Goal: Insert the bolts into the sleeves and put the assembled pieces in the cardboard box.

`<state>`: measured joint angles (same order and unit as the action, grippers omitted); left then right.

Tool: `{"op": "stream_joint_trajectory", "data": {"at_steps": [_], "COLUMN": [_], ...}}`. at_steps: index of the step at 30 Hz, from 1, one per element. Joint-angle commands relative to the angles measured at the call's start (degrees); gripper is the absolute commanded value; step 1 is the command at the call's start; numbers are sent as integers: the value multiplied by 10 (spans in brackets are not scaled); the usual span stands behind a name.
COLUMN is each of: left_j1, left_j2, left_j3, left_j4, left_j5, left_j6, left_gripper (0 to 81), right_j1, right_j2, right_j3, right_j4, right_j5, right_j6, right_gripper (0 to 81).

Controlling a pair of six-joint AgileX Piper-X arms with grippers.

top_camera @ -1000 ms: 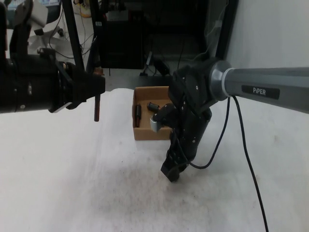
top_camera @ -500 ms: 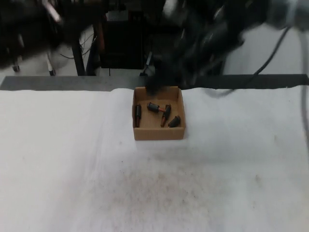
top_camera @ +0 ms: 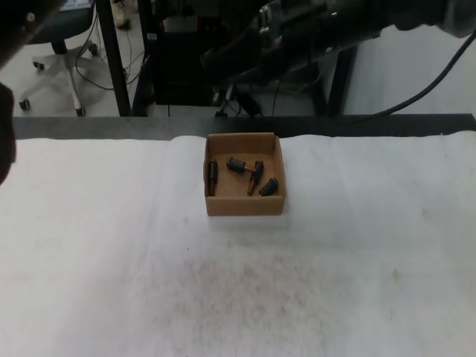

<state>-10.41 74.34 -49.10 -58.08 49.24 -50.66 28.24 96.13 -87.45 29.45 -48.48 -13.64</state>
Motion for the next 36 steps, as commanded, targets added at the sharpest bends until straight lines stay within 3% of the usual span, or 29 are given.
{"op": "stream_joint_trajectory", "data": {"at_steps": [1, 9, 15, 20, 28, 32, 36], "left_j1": [1, 2, 2, 2, 1, -8, -37], "left_j2": [-2, -2, -2, -2, -2, -2, -1], "left_j3": [-10, -11, -24, -49, -58, -58, -58], "left_j4": [-16, -16, -14, 29, 86, 112, 112], "left_j5": [22, 18, 20, 38, 85, 95, 95], "left_j6": [-8, 31, 41, 58, 92, 120, 147], "left_gripper": [2, 2, 2, 2, 2, 2, 2], "right_j1": [20, 32, 31, 30, 20, 20, 21], "right_j2": [-6, -6, -24, -101, -237, -240, -227], "right_j3": [-2, -2, 16, 109, 294, 312, 312], "right_j4": [-68, -229, -207, -217, -368, -478, -485], "right_j5": [68, 61, 44, 109, 125, 102, 101], "right_j6": [-11, 145, 154, 136, 159, 216, 238], "right_gripper": [8, 8, 8, 8, 8, 8, 8]}}
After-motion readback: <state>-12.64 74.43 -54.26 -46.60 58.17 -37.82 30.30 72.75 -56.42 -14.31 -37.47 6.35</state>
